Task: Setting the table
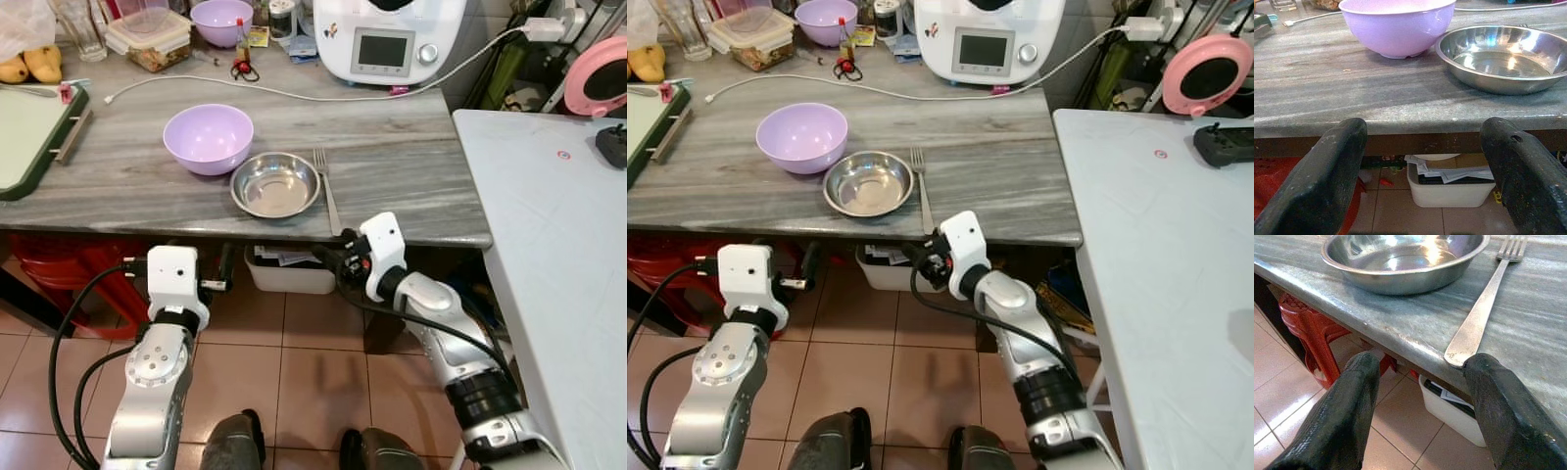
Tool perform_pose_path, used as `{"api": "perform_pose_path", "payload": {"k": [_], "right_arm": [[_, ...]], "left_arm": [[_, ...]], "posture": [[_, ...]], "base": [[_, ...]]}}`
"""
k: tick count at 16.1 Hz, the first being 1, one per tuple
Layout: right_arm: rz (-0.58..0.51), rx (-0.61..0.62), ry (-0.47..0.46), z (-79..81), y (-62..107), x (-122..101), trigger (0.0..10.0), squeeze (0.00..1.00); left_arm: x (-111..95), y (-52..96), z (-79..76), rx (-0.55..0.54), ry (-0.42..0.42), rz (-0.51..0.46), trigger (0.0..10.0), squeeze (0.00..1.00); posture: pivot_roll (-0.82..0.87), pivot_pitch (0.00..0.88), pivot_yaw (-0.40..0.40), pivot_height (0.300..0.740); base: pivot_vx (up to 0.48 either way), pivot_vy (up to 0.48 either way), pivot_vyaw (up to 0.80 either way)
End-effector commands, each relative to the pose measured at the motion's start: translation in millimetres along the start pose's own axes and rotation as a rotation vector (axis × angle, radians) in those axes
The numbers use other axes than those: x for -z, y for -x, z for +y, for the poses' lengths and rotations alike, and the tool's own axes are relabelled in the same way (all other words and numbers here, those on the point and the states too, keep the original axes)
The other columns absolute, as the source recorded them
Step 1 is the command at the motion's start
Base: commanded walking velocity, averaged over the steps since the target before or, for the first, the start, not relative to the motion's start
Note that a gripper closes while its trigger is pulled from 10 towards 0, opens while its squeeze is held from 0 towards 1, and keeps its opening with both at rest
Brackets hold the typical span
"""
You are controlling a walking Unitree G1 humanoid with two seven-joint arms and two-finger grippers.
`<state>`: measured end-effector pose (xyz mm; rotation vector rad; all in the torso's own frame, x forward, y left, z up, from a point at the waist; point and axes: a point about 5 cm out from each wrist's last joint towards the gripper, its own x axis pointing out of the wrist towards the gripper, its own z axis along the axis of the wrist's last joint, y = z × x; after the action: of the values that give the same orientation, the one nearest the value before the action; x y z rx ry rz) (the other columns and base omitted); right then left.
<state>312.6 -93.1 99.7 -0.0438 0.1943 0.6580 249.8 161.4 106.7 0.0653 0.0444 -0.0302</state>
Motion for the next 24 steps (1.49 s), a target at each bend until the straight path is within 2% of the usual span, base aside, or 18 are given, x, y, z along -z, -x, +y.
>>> {"api": "perform_pose_path", "payload": {"k": [1,7,11,16,17,19,21,22,23,24], "right_arm": [[-0.007,-0.001,-0.005,-1.8,-1.6,-2,10.0,0.00],[-0.012,-0.016,-0.007,0.8,-8.9,-3,10.0,0.00],[-0.055,0.004,0.019,-2.4,-2.3,-13,10.0,0.00],[-0.161,0.156,0.051,-14.6,31.8,-34,10.0,0.00],[-0.194,0.221,0.053,-16.8,43.8,-37,10.0,0.00],[-0.218,0.297,0.067,-18.1,55.1,-35,10.0,0.00],[-0.249,0.489,0.033,-24.4,77.1,-28,10.0,0.00],[-0.254,0.553,0.048,-26.6,84.0,-26,10.0,0.82],[-0.248,0.585,0.045,-26.8,87.1,-24,10.0,1.00],[-0.251,0.614,0.028,-26.9,88.6,-21,10.0,1.00]], "left_arm": [[0,1.9,0.5,-0.005,-0.010,0.005,10.0,0.00],[0,1.6,1.5,-0.007,-0.014,0.004,10.0,0.00],[0,3.1,3.1,-0.011,-0.016,0.003,10.0,0.00],[3,8.5,10.0,-0.027,-0.026,0.014,10.0,0.00],[5,10.7,11.2,-0.033,-0.024,0.022,10.0,0.00],[8,13.2,12.3,-0.039,-0.021,0.035,10.0,0.00],[10,13.1,14.3,-0.056,-0.016,0.038,10.0,0.00],[9,11.4,16.7,-0.073,-0.010,0.036,10.0,0.00],[9,10.6,17.1,-0.076,-0.008,0.034,10.0,0.00],[9,8.5,16.2,-0.076,-0.004,0.033,10.0,0.00]], "posture": [[0.07,0.127,0.011,0.740],[0.08,0.124,0.011,0.740],[0.08,0.118,0.008,0.740],[0.06,0.092,0.015,0.740],[0.06,0.084,0.017,0.740],[0.05,0.066,0.020,0.740],[0.04,0.039,0.022,0.740],[0.04,0.037,0.023,0.740],[0.03,0.029,0.024,0.740],[0.03,0.014,0.025,0.740]], "base": [[0.000,0.000,0.00],[0.000,0.000,0.00],[0.000,0.000,0.00],[0.000,0.000,0.00],[0.000,0.000,0.00],[0.000,0.000,0.00],[0.000,0.000,0.00],[0.000,0.000,0.00],[0.000,0.000,0.00],[0.000,0.000,0.00]]}}
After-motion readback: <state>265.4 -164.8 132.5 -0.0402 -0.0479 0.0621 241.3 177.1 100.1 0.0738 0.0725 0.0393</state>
